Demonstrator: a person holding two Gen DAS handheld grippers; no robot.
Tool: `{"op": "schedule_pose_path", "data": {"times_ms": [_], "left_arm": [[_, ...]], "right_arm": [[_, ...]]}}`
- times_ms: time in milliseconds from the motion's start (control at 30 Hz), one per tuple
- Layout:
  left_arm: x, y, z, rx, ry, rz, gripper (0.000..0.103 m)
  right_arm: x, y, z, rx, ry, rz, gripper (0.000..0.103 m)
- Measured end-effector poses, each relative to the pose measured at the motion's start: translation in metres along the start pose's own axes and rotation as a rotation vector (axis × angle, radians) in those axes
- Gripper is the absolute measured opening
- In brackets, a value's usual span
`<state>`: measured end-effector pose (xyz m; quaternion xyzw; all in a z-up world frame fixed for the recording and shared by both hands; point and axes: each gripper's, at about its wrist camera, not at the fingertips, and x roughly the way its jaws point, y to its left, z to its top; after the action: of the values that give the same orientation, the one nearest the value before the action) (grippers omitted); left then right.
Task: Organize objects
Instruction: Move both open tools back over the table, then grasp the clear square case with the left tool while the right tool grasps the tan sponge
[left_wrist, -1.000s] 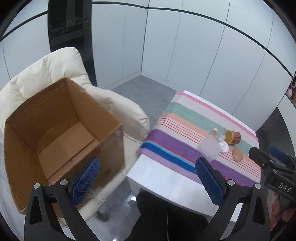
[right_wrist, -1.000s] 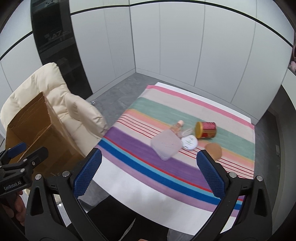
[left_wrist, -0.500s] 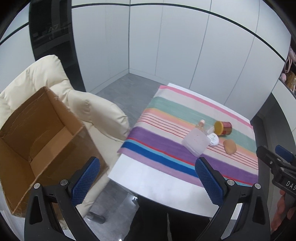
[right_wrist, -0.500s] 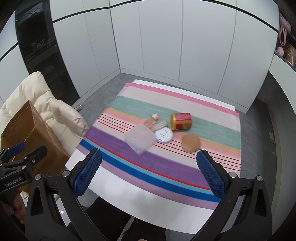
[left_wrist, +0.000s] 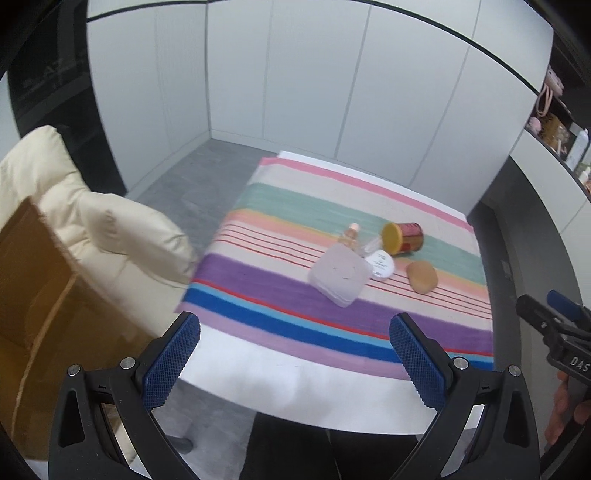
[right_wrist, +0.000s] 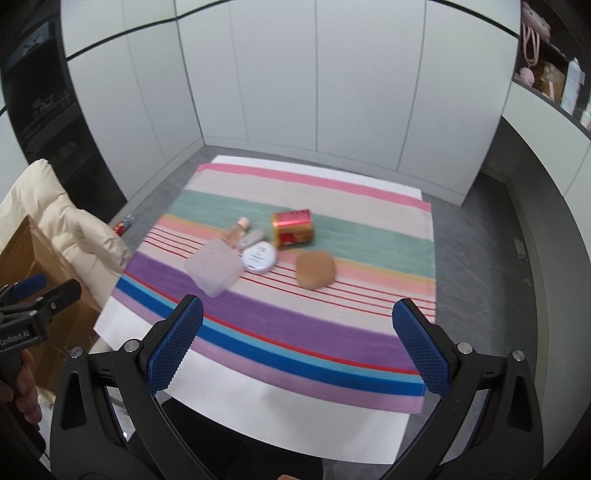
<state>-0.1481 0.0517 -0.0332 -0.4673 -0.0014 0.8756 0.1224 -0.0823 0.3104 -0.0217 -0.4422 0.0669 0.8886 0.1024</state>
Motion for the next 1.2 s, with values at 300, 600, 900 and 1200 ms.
{"op": "schedule_pose_path", "data": {"times_ms": [300, 600, 900, 1200], "left_arm": [[0.061, -0.014, 0.003, 0.033, 0.044, -0.015, 0.103], [0.138, -0.045, 0.013, 0.172, 0.087, -0.014, 0.102], [0.19, -0.059, 0.013, 0.225, 0.141, -0.022, 0.101], [0.225, -0.065, 0.01, 0.235, 0.174, -0.041, 0.095]], "right_arm": [[0.061, -0.024, -0.011, 0.029, 0.096, -0.037, 0.103], [0.124, -0.033, -0.007, 0.01, 0.115, -0.055, 0.103], [0.177, -0.031, -0.008, -0.003, 0.156, -0.054, 0.102], [0.211, -0.016, 0.0, -0.019, 0.156, -0.037, 0.098]]}}
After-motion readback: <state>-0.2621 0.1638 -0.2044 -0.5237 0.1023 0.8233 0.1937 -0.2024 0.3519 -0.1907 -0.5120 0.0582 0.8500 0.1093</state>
